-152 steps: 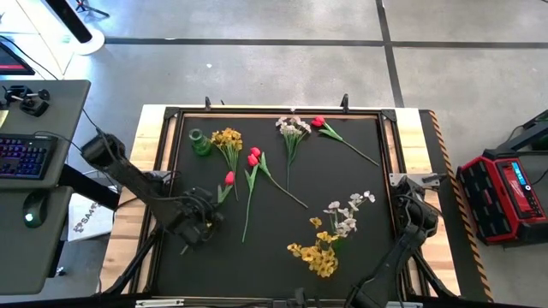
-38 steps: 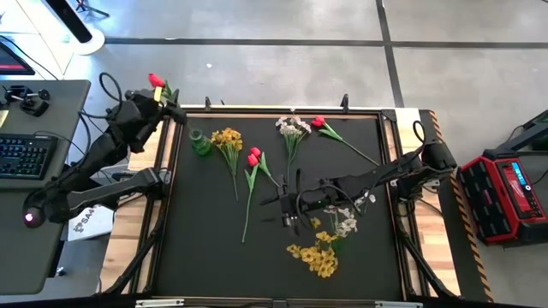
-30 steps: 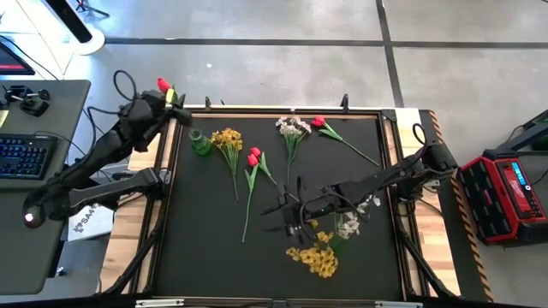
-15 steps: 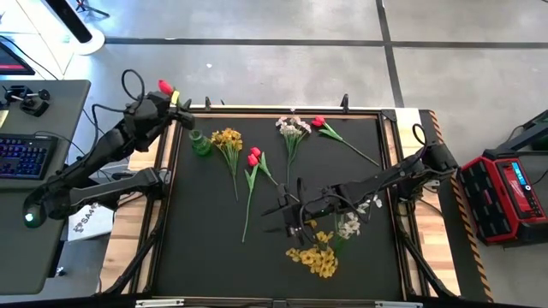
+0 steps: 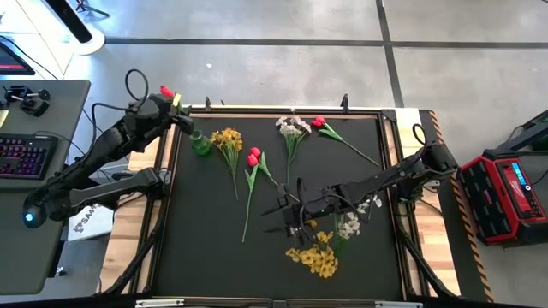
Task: Sort flowers into vase by color
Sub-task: Put the red tulip into the green vase
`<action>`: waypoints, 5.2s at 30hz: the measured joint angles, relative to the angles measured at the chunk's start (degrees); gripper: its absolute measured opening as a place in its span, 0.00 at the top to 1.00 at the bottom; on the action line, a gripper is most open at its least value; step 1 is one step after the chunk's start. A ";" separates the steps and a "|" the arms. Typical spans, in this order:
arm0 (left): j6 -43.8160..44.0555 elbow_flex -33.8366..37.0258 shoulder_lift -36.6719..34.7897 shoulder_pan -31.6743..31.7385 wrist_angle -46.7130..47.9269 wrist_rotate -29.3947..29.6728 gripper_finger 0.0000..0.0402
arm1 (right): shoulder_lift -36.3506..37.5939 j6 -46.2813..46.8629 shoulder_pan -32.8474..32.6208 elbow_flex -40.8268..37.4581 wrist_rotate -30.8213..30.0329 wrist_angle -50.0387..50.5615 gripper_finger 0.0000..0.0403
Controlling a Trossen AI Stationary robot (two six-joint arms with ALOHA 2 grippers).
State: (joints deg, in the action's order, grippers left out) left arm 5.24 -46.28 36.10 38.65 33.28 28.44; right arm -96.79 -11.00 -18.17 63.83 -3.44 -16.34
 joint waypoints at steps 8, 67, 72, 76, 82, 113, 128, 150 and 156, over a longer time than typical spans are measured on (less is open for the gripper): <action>-1.49 0.00 0.00 0.00 6.09 -3.39 0.26 | 0.00 0.57 0.00 0.00 0.00 -0.45 0.49; 56.42 -2.11 55.07 -61.26 -5.38 7.41 0.26 | 0.00 1.94 2.79 0.00 -0.02 2.33 0.49; 54.24 -4.97 62.54 -57.28 -5.85 8.70 0.26 | 0.00 0.56 1.48 0.00 0.00 3.65 0.49; 49.65 -8.30 66.12 -54.55 -6.13 8.63 0.26 | 0.00 0.46 0.85 0.00 0.00 3.63 0.49; 47.20 -9.51 68.46 -52.34 -5.26 4.43 0.30 | 0.00 0.59 0.35 0.00 0.00 3.65 0.49; 46.29 -9.66 68.20 -51.82 -3.27 -6.54 0.97 | 0.00 1.77 0.00 0.00 0.24 4.33 0.49; 45.96 -2.12 49.36 -55.15 -3.74 2.26 1.00 | 0.00 1.97 -0.26 0.00 0.17 4.50 0.49; 11.86 11.08 18.55 -57.31 -33.70 28.56 1.00 | 0.00 1.95 -0.24 0.00 0.15 2.82 0.49; 0.45 11.08 9.88 -52.13 -34.84 29.54 1.00 | 0.00 1.73 -0.24 0.00 0.15 2.83 0.49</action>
State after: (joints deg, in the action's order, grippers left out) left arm 5.69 -35.20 45.98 -13.48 -1.56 57.98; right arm -96.79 -9.28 -18.41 63.83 -3.29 -13.51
